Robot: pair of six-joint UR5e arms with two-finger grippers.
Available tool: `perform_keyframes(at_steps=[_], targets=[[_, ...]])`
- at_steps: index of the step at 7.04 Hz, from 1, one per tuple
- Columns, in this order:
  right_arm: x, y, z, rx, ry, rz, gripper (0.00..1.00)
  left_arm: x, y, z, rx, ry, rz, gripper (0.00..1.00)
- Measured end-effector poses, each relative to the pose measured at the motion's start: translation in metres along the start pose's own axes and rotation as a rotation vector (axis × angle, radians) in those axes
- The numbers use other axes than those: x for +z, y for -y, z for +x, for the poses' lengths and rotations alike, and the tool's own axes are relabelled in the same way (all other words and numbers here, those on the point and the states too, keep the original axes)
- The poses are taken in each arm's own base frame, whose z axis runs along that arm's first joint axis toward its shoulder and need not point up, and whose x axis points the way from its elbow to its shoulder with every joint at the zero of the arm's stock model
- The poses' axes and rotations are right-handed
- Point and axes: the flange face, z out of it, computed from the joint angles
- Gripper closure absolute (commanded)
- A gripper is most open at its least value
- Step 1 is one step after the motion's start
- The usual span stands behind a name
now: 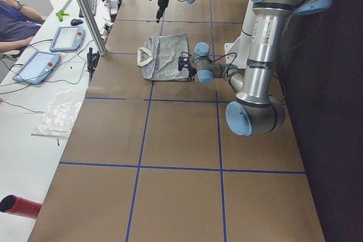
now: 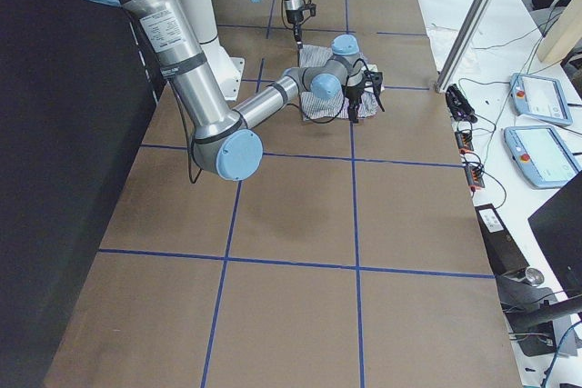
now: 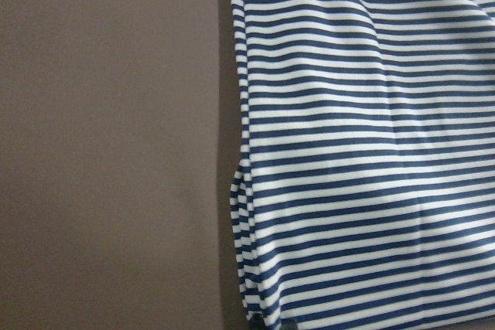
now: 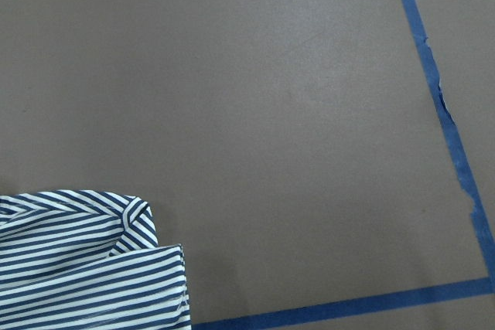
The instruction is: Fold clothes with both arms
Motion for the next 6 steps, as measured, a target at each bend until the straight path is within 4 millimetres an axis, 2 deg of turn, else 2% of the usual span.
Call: perform_keyframes(at_steps=[1,2,3,5,6], targets=[[0.000,0.000,0.000,0.000,-0.001,0.000,0.00,-0.001,0.004,-0.011,0.032,0.015,0.005,1.00],[0.001,0.000,0.000,0.000,-0.001,0.000,0.00,-0.004,0.019,-0.026,0.085,0.039,0.029,1.00],[0.001,0.000,0.000,0.000,-0.002,0.001,0.00,-0.007,0.048,-0.047,0.138,0.075,0.067,1.00],[0.001,0.000,0.000,0.002,-0.002,0.004,0.00,-0.007,0.128,-0.094,0.203,0.174,0.151,1.00],[0.000,0.000,-0.001,0.004,-0.001,0.004,0.00,0.005,0.178,-0.106,0.202,0.228,0.202,1.00]])
